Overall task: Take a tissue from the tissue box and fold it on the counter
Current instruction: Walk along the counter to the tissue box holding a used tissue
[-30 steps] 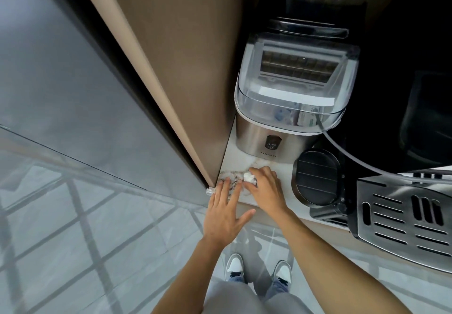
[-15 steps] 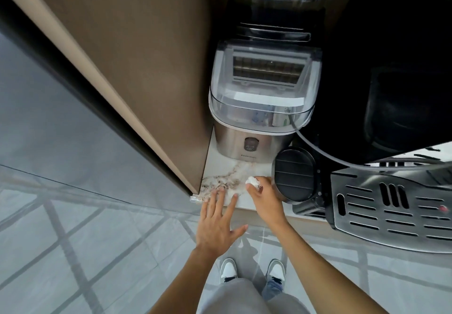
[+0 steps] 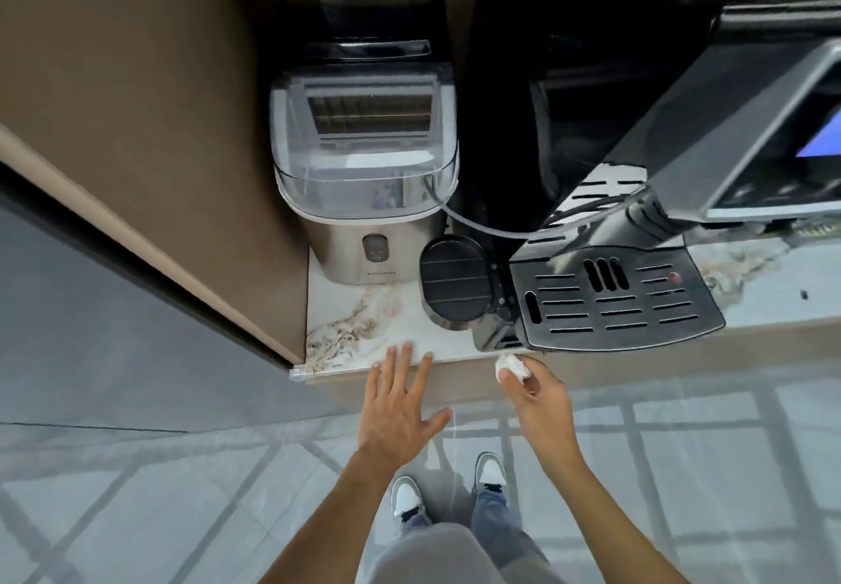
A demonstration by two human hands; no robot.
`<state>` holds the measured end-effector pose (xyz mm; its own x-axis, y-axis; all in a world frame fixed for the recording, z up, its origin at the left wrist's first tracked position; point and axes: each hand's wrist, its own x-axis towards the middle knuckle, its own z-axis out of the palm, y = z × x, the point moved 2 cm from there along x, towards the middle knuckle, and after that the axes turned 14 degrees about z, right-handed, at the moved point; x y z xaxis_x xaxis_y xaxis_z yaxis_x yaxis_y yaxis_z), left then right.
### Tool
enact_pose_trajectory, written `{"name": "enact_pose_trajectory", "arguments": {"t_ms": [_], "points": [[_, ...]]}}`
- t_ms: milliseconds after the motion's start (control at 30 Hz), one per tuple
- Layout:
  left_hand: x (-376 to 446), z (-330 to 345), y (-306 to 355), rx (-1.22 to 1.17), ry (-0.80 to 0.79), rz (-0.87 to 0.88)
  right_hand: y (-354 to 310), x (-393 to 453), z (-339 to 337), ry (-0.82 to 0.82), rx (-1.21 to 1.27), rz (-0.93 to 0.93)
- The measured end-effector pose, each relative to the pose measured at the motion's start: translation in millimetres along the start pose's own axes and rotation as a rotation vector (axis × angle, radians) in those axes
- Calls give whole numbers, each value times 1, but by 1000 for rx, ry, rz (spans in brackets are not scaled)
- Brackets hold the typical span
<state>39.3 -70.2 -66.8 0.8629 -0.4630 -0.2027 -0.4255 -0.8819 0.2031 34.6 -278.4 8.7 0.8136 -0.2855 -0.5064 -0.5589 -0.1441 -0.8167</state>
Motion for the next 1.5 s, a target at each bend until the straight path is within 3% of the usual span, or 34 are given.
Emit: {"name": "enact_pose_trajectory", "arguments": {"t_ms": [167,367,1167,1500], "points": [[12,2,28,54,-45,99,12,-20,-50,166,153,20],[26,3,64,98,-72,137,23,-29,-98,241,196,23],[140,13,242,197,-134,215,59,27,-315,262,328,75],[203,12,319,182,-119,353,70,45,-391,365,325,86]]}}
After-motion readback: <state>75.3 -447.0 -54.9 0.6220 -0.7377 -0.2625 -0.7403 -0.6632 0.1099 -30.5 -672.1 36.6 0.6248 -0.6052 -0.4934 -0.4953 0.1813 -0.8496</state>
